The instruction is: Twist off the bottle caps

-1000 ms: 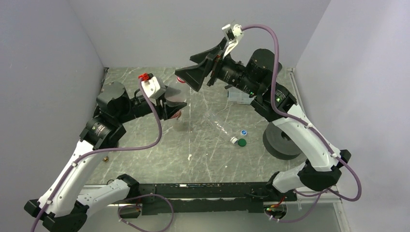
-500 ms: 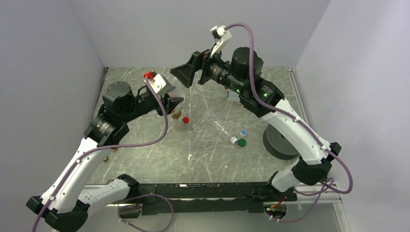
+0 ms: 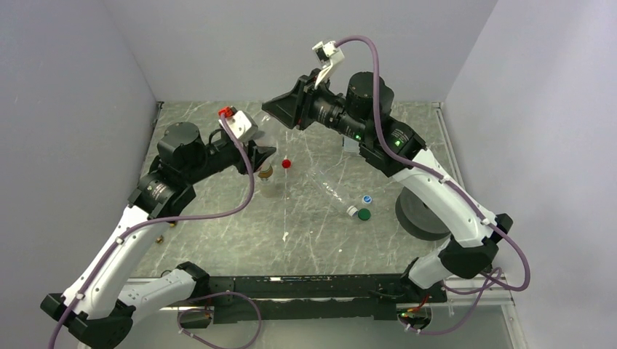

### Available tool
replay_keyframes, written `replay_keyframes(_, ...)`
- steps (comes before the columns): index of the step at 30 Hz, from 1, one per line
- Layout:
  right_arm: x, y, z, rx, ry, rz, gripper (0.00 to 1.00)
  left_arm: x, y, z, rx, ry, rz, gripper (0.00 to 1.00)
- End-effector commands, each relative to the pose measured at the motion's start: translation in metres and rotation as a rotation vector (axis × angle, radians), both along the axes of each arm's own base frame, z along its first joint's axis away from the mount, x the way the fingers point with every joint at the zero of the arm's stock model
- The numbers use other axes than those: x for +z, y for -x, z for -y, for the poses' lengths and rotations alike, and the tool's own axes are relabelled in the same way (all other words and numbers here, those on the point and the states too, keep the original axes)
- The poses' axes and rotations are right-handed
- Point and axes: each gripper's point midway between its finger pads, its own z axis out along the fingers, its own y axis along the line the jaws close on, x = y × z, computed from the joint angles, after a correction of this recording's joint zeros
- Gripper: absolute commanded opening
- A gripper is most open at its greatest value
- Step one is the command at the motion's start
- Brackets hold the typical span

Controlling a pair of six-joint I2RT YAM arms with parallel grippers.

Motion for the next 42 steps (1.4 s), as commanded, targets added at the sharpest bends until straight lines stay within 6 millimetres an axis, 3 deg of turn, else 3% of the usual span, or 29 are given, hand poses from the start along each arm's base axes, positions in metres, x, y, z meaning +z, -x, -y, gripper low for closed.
replay_keyframes(1,0.0,0.001,-0.001,0.011,0.005,-0.004,0.03,0.016,0.0,0.0,0.005,0.037,0.041,0.44)
replay_keyframes(5,0.0,-0.001,0.002,-0.007,0.016,0.011,0.0,0.015,0.0,-0.002,0.016,0.035,0.038,0.7)
replay_keyframes(7,0.001,-0.004,0.005,-0.027,0.026,0.027,0.0,0.014,0.0,-0.002,0.015,0.034,0.031,0.94)
replay_keyframes(8,0.003,-0.006,0.007,-0.038,0.031,0.039,0.0,0.014,0.001,-0.002,0.015,0.034,0.024,0.99)
replay_keyframes(17,0.009,-0.023,0.025,-0.151,0.098,0.165,0.0,0.002,0.013,-0.001,-0.02,0.009,-0.065,0.99)
replay_keyframes(24,-0.017,-0.08,0.052,-0.4,0.254,0.271,0.0,-0.001,0.022,-0.006,-0.01,-0.027,-0.157,0.99)
replay_keyframes(29,-0.045,-0.123,0.067,-0.517,0.334,0.311,0.0,0.001,0.019,-0.016,0.046,-0.045,-0.164,0.99)
replay_keyframes(36,-0.099,-0.182,0.068,-0.535,0.39,0.221,0.0,0.005,0.017,-0.026,0.104,-0.041,-0.173,0.99)
replay_keyframes(42,-0.154,-0.216,0.06,-0.514,0.46,0.132,0.0,-0.001,0.016,-0.029,0.121,-0.061,-0.18,0.99)
